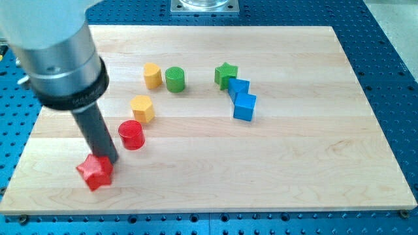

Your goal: Move the red circle to the right of the red star

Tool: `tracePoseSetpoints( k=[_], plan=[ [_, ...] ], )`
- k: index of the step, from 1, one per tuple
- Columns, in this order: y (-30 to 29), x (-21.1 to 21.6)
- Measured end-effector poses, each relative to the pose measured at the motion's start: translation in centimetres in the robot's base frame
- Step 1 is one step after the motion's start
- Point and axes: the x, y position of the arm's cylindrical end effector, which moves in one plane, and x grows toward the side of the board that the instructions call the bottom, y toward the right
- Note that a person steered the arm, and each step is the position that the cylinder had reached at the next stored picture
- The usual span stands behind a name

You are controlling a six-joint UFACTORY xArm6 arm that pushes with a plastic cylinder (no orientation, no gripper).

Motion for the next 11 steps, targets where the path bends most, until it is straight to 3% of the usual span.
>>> tracePoseSetpoints(
  k=[1,3,4,6,8,10,11],
  plan=[
    [1.3,-1.1],
    [1.3,-8.5],
    [0.6,-8.8],
    [0.4,-20.6],
    [3.6,-14.1],
    [6.8,-13.4],
    [6.8,-10.6]
  ],
)
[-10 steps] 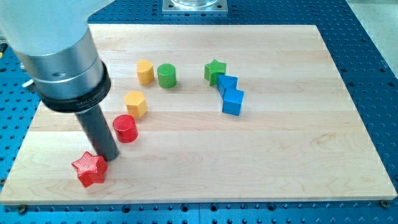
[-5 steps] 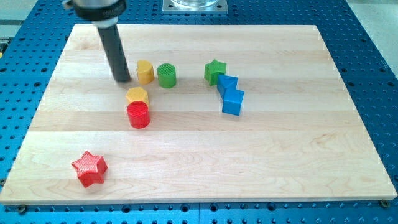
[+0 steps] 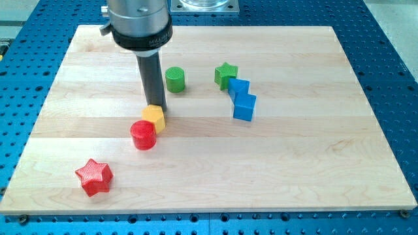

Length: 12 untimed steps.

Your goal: Move the red circle to the right of the red star

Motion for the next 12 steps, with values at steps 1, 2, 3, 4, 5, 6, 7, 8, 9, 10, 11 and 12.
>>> tracePoseSetpoints(
  k=[1,2,3,4,5,6,7,8,9,10,11,12],
  plan=[
    [0.0,1.9],
    [1.0,4.2],
    [2.1,5.8],
    [2.2,7.5],
    [2.2,6.4],
    [1.5,5.6],
    [0.3,5.7],
    [-1.6,8.5],
    [-1.6,8.9],
    [-1.6,9.5],
    [-1.6,9.5],
    [-1.8,8.1]
  ],
)
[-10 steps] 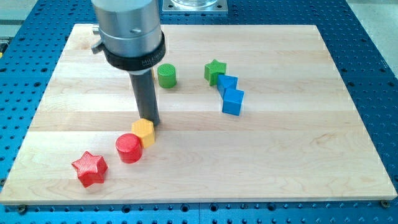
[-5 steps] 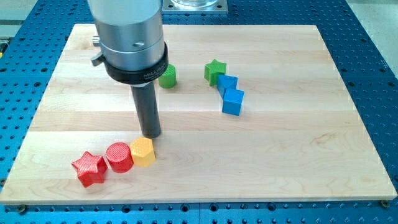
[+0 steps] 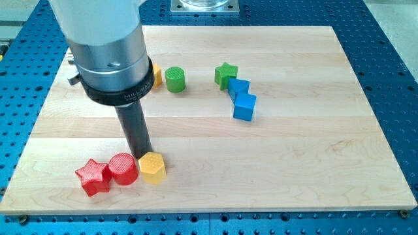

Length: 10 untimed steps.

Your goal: Move the red circle to the right of the red star

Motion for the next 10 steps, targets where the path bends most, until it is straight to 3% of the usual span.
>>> tracePoseSetpoints(
  k=[4,10],
  plan=[
    [-1.1,1.8],
    [2.8,0.6]
  ],
)
